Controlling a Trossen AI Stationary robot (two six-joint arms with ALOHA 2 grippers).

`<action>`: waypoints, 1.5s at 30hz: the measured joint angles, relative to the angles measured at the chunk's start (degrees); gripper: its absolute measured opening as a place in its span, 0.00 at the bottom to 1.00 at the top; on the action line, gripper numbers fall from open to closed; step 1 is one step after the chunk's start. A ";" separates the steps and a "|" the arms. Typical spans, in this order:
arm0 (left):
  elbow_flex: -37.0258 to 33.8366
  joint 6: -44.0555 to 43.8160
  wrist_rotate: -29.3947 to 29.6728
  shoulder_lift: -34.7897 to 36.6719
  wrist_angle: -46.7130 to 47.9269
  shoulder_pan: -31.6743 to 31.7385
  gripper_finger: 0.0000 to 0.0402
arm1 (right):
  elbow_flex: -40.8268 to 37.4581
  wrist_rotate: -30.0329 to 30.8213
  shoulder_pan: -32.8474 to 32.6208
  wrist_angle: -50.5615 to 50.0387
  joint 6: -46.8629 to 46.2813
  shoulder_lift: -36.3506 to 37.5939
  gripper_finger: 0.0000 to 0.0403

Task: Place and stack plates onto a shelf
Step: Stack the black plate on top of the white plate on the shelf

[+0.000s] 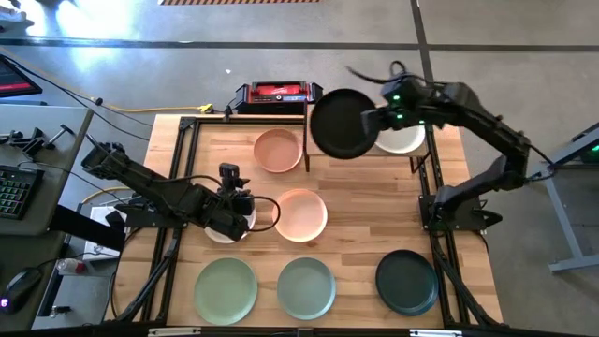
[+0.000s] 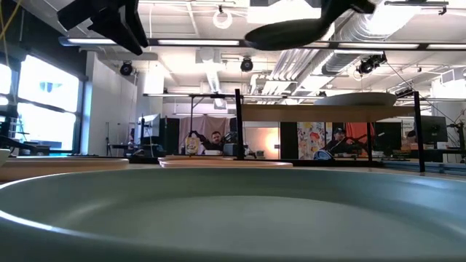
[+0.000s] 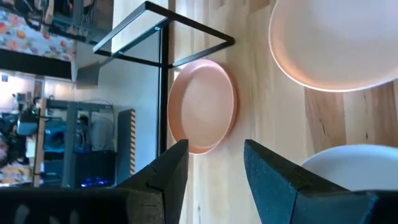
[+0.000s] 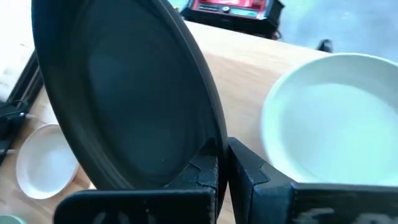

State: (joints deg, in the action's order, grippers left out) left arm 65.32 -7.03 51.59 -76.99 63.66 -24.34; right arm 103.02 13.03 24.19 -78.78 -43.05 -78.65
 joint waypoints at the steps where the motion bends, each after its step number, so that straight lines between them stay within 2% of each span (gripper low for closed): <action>1: 0.00 -0.42 -0.01 0.00 0.00 0.13 0.36 | 0.00 -0.04 0.68 -0.96 0.13 0.66 0.00; 9: 0.00 -1.94 0.31 0.03 2.40 3.49 0.36 | -1.71 0.03 2.84 -6.32 -0.13 5.49 0.00; 18: 0.00 -3.43 1.52 0.04 8.39 9.03 0.36 | -17.49 -0.55 6.22 0.57 -4.29 16.45 0.00; 23: 0.00 -3.41 1.51 0.07 8.55 11.92 0.36 | -25.97 -1.79 9.44 6.01 -8.58 23.02 0.00; 29: 0.00 -3.39 1.56 0.07 8.55 16.11 0.35 | -35.15 -1.96 13.12 7.50 -15.14 29.03 0.00; 39: 0.02 -3.34 1.69 0.07 8.56 21.11 0.35 | -46.17 -0.36 20.18 13.28 -25.85 38.92 0.00; 45: 0.02 -1.83 1.60 0.07 8.55 22.57 0.35 | -50.58 1.43 22.30 16.76 -30.84 40.96 0.00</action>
State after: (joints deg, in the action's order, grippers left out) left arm 65.34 -8.86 53.19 -76.93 72.20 -1.77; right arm 52.44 14.46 46.49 -62.02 -73.89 -37.69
